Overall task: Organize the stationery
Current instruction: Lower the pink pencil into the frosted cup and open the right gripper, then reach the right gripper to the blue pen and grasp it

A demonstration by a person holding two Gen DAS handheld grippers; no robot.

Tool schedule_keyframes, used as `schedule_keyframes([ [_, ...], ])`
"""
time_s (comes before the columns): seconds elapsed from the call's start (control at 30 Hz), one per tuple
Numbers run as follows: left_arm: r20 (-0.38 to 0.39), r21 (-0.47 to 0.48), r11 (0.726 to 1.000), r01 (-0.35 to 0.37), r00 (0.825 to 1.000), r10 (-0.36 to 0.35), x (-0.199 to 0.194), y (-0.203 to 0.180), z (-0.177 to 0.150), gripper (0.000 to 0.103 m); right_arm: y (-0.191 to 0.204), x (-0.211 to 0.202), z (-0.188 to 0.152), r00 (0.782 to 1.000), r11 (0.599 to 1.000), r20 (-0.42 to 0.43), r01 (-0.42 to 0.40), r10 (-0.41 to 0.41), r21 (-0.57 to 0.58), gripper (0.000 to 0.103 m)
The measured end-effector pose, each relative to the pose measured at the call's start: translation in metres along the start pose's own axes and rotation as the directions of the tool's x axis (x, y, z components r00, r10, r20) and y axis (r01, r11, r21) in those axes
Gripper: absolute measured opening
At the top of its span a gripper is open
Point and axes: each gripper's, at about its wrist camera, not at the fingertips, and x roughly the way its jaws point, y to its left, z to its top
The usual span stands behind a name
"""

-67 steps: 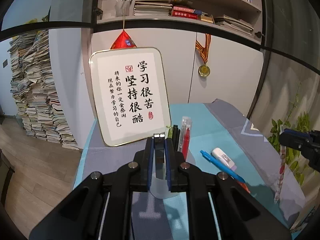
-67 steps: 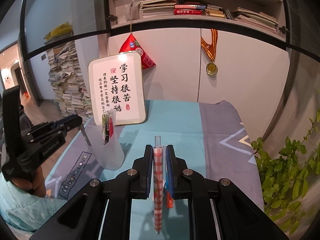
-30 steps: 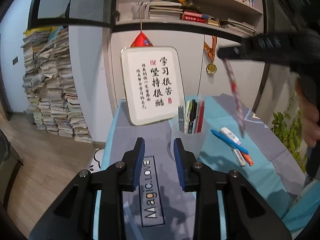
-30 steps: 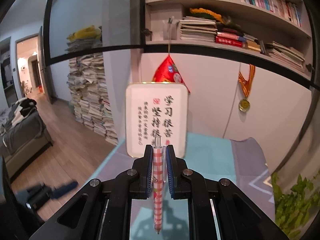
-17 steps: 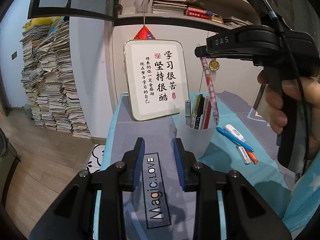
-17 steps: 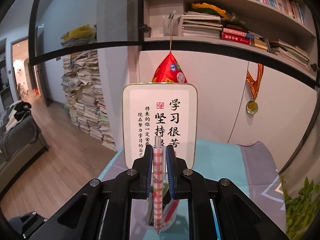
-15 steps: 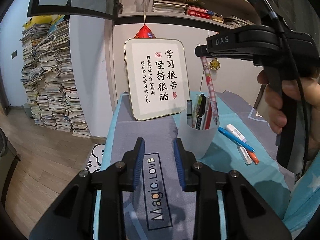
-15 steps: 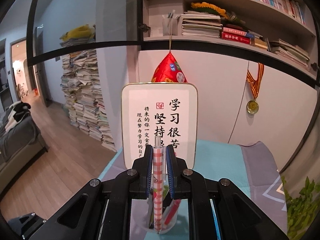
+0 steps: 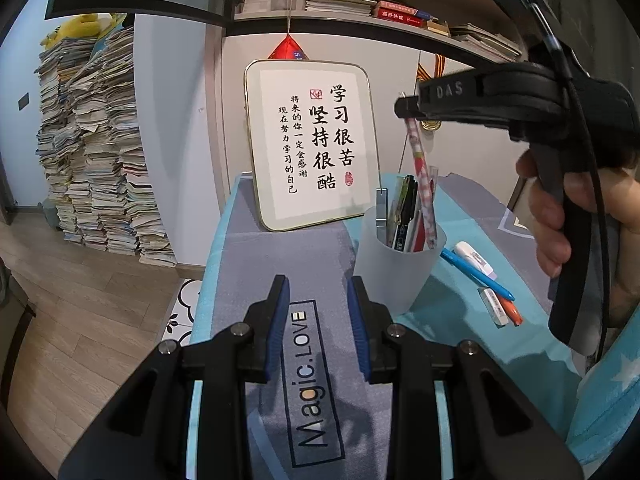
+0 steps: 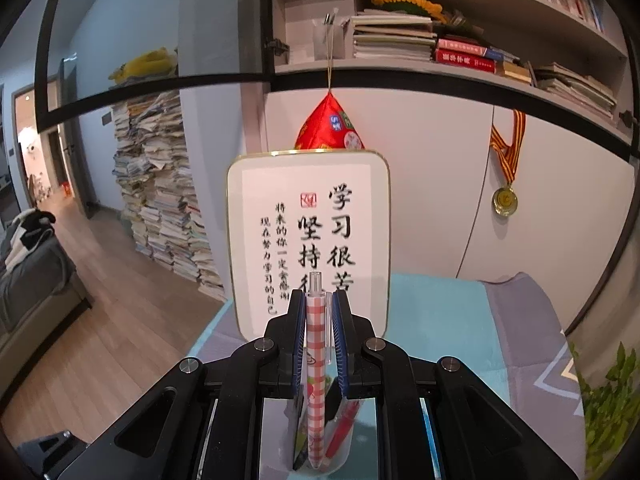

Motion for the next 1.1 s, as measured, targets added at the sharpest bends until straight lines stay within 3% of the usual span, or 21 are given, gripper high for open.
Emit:
schedule_keyframes([
  [0.93,-0.018,0.052,0.998,0.027,0.999,-0.027,-0.007,-0.032,0.000,0.033,-0.023,-0.010,-0.048,0.975,0.998,-0.217,-0.043,0.052,0.046,0.014],
  [1.1,-0.032,0.072,0.997,0.038,0.999,-0.036,-0.005,-0.045,-0.001,0.036,-0.036,-0.030,-0.050,0.980,0.995,-0.182,-0.068,0.080,0.070,0.020],
])
